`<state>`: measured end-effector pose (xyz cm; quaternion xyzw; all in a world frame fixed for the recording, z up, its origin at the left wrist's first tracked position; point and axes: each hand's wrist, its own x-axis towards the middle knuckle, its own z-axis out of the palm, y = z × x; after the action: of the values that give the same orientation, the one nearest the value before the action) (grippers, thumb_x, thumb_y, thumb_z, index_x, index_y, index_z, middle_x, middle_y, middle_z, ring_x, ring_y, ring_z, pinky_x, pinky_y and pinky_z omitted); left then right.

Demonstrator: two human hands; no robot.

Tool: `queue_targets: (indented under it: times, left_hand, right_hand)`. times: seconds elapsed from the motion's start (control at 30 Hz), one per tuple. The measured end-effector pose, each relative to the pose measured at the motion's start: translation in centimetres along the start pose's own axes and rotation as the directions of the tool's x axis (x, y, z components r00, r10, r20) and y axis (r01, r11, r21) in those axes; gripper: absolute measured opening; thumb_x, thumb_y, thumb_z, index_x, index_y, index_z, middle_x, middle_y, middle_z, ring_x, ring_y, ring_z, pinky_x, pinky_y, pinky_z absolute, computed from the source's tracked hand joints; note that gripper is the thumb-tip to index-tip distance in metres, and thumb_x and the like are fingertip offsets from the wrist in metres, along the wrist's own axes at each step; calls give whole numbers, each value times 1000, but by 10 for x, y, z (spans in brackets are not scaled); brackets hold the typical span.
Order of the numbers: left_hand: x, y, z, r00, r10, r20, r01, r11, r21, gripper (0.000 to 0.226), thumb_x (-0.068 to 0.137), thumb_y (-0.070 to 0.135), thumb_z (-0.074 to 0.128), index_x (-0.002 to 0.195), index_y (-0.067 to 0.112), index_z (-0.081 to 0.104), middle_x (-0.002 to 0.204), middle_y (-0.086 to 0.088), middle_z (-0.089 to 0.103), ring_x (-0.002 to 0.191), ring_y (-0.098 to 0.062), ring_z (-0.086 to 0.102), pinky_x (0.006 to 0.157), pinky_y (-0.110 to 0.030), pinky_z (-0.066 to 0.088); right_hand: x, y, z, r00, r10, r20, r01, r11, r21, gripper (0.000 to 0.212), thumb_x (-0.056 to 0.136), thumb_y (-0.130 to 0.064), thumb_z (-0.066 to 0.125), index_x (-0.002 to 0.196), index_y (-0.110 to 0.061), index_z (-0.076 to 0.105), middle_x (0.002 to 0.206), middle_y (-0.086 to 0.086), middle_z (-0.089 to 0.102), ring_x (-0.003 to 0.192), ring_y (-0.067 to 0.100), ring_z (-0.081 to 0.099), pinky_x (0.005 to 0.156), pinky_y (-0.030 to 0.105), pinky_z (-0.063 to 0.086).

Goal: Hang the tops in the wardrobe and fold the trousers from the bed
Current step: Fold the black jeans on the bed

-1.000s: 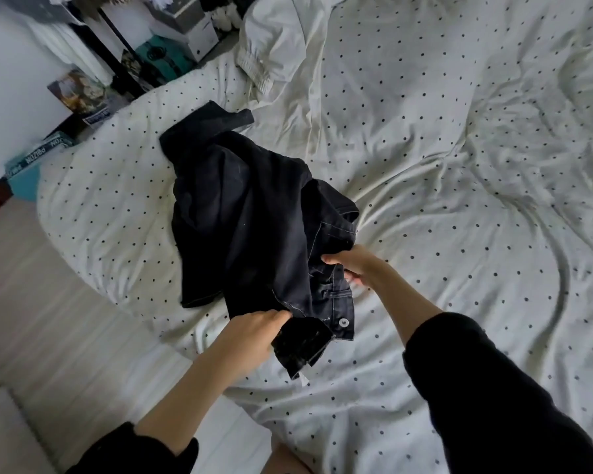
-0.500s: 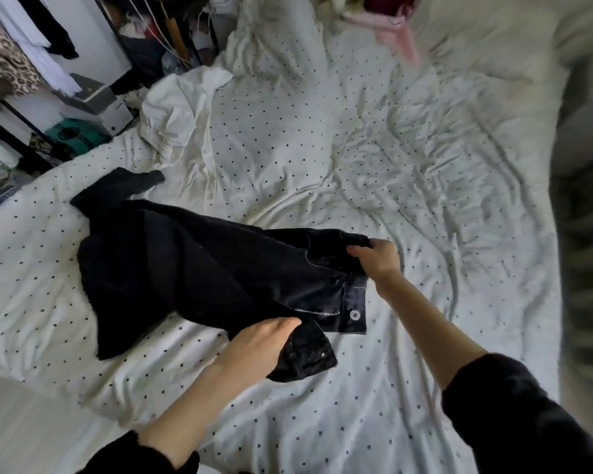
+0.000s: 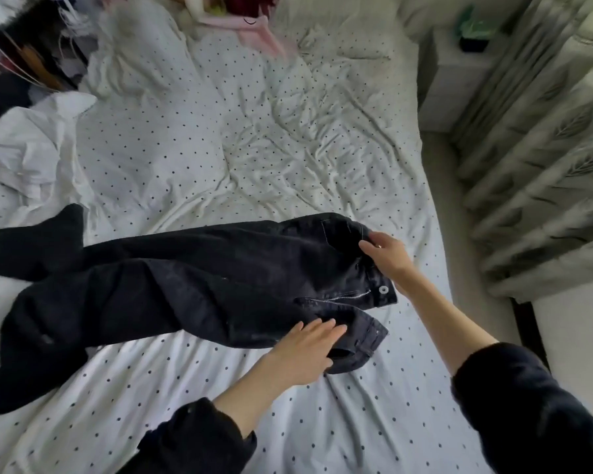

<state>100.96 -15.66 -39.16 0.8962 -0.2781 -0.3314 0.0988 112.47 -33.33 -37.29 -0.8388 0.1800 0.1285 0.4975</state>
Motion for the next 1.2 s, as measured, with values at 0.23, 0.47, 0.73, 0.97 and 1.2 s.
queue_targets:
  times: [0.23, 0.47, 0.73, 0.97, 1.2]
  left_hand:
    - [7, -79, 2, 978, -201, -57, 208, 935, 285, 83, 90, 16, 56, 150, 25, -1, 158, -2, -7, 143, -29, -18, 109, -60, -11]
    - [10, -95, -1, 954, -128, -273, 225, 904, 364, 22, 97, 34, 44, 111, 18, 48, 106, 2, 55, 105, -18, 54, 89, -27, 34]
    - [-22, -85, -72, 771, -111, -627, 210, 974, 86, 23, 96, 30, 48, 106, 11, 57, 97, -4, 56, 80, -28, 60, 55, -32, 37]
    - [-51, -46, -78, 799, 10, -602, 22, 999, 45, 13, 94, 26, 51, 95, 13, 51, 89, -2, 61, 75, -31, 62, 60, -39, 48]
    - [-32, -8, 21, 883, -49, 467, 49, 999, 14, 32, 94, 26, 43, 124, 26, 56, 120, 3, 62, 106, -15, 55, 85, -25, 42]
  right_hand:
    - [-58, 117, 37, 923, 376, 76, -373, 926, -55, 20, 94, -26, 51, 81, -11, 53, 81, 9, 53, 79, 22, 49, 69, 28, 35]
    - [-86, 141, 51, 719, 563, 408, -694, 623, 362, 15, 90, -24, 63, 98, -11, 63, 105, 0, 62, 109, 20, 54, 93, 45, 41]
    - [-61, 34, -21, 997, 55, -49, -26, 889, 457, 17, 94, -6, 52, 82, -18, 56, 79, -5, 63, 69, -1, 61, 65, 12, 46]
    - [-73, -9, -74, 935, -316, -158, 332, 939, 86, 10, 91, -16, 58, 94, -19, 67, 86, -1, 68, 80, 7, 63, 75, 22, 48]
    - [-125, 149, -30, 886, 392, 247, -218, 824, -523, 18, 85, 1, 43, 93, 3, 59, 105, 19, 62, 93, 25, 56, 70, 26, 35]
